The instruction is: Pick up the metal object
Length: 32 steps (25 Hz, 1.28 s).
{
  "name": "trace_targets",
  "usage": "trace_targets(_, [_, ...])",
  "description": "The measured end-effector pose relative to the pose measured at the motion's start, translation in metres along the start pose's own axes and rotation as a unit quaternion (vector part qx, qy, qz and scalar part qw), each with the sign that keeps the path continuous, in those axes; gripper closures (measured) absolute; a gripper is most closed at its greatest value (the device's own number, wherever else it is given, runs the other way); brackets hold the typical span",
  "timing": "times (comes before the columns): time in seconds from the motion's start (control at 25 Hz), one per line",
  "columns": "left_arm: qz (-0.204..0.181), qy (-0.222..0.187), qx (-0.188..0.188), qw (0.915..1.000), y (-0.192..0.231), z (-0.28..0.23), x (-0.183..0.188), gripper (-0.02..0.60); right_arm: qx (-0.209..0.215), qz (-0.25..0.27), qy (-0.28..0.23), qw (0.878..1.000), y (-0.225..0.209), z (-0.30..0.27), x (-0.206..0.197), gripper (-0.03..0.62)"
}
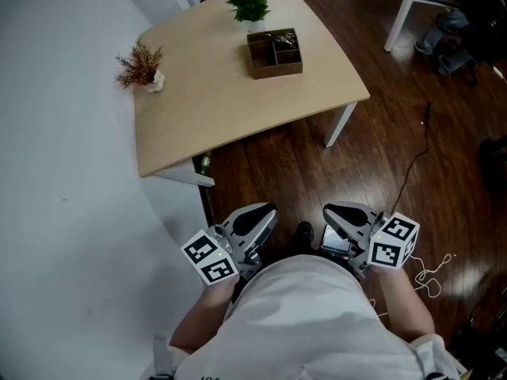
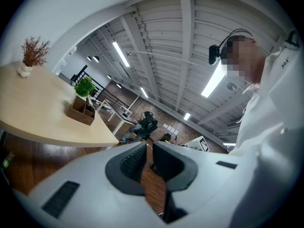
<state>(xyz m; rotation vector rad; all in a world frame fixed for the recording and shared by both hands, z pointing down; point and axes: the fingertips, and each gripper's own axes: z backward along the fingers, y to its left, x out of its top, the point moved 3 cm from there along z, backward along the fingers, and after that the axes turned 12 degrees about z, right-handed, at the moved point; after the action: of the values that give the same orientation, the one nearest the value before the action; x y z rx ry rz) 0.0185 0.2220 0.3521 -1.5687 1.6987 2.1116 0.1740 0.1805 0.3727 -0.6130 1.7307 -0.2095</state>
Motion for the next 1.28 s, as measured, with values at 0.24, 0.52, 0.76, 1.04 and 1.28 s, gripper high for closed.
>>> trace_targets(0.24, [-0.005, 0.006, -0.005, 1.0, 0.002, -0.045, 0.013, 0.563, -0.037, 0.031, 0.003, 0.999, -0.043, 0.007, 0.011, 0.591])
trace_targets(0.52, [-0.008, 0.0, 0.019, 0.9998, 0.021, -0.056, 0.037, 0.563, -0.08, 0.04, 0.0, 0.996, -0.078, -0.002, 0.022, 0.591])
trace_targets(0.76, [0.0, 0.005, 0.015, 0.9999, 0.054, -0.056, 0.062, 0.563, -0.101, 0.04, -0.037, 0.993, -0.1, -0.033, 0.043, 0.587])
trace_targets(1.04, [0.009, 0.032, -0.016, 0.9993, 0.116, -0.065, 0.122, 0.561, -0.139, 0.041, -0.045, 0.988, -0.127, -0.097, 0.078, 0.572])
trace_targets(1.28, [0.009, 0.063, -0.049, 0.9968, 0.162, -0.073, 0.172, 0.561, -0.194, 0.042, -0.039, 0.979, -0.145, -0.138, 0.105, 0.572])
